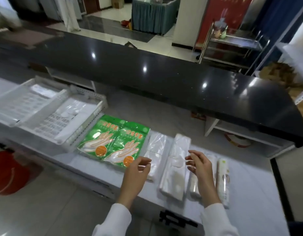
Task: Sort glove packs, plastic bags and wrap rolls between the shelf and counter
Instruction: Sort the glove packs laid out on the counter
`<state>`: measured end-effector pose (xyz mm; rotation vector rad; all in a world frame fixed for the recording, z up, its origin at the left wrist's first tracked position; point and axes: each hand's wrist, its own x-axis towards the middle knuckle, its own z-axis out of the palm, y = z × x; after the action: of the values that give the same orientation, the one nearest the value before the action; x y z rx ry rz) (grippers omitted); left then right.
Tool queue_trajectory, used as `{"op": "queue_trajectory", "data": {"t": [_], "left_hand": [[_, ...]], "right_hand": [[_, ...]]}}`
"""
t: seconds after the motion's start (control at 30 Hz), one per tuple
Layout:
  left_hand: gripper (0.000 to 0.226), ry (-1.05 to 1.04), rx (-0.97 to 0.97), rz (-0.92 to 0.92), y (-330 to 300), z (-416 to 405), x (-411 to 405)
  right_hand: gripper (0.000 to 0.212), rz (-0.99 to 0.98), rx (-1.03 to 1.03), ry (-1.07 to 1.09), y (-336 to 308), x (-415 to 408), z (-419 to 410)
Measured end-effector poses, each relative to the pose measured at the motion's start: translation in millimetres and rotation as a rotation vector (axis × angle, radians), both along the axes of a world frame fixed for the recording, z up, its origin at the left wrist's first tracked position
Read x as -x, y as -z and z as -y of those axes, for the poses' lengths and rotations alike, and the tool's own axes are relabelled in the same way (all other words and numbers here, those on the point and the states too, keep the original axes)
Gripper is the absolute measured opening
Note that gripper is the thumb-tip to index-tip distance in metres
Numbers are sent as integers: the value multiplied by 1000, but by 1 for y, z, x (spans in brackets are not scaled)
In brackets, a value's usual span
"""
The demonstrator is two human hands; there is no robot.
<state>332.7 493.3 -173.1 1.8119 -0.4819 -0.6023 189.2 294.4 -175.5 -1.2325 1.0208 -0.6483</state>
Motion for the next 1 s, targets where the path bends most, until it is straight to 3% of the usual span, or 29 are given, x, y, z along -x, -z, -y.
{"op": "queue_trajectory", "data": {"t": [0.27, 0.5, 0.8, 1.0], "left_hand": [[23, -110, 26, -13, 10, -87, -68], [24, -160, 18, -60, 19, -112, -111], [19, -61, -76, -43, 22, -91, -191], [15, 69, -178, -40, 22, -52, -222]], "right_hand": [[15, -85, 61, -161, -9, -71, -88], [15, -150, 49, -238, -3, -136, -107], [15, -210, -14, -244, 29, -232, -74], [9, -266, -48, -135, 49, -247, -53]]}}
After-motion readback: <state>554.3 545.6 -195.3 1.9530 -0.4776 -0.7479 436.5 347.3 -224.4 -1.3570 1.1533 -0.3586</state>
